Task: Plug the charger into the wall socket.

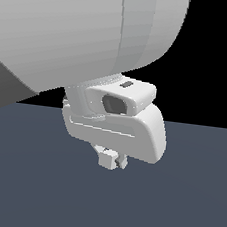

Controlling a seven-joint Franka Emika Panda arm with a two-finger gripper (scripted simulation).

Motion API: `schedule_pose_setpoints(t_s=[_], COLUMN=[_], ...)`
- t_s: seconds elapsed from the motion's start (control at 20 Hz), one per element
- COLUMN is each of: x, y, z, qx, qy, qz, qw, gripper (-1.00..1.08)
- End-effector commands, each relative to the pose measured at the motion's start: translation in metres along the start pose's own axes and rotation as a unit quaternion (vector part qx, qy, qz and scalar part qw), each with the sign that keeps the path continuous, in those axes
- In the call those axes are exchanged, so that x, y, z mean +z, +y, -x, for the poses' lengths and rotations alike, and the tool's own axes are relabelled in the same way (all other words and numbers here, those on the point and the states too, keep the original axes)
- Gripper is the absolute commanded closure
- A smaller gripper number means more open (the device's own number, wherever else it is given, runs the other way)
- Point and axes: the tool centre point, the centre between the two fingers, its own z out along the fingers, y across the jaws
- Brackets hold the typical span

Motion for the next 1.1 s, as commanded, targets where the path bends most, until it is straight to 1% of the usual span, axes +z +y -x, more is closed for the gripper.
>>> schedule_pose_setpoints(t_s=[0.0,0.25,0.55,0.75,1.05], x=[-0.001,-0.006,-0.016,-0.025,-0.039], y=[-0.001,-0.003,-0.008,-0.013,-0.021], z=[-0.001,-0.007,-0.018,-0.027,-0.04], qx=[-0.005,-0.031,-0.087,-0.133,-0.2], qy=[0.0,0.001,0.003,0.004,0.006], qz=[-0.003,-0.017,-0.047,-0.072,-0.108], qw=[1.0,0.9994,0.9951,0.9885,0.9739], gripper=[1.08,1.08,1.08,1.08,1.08])
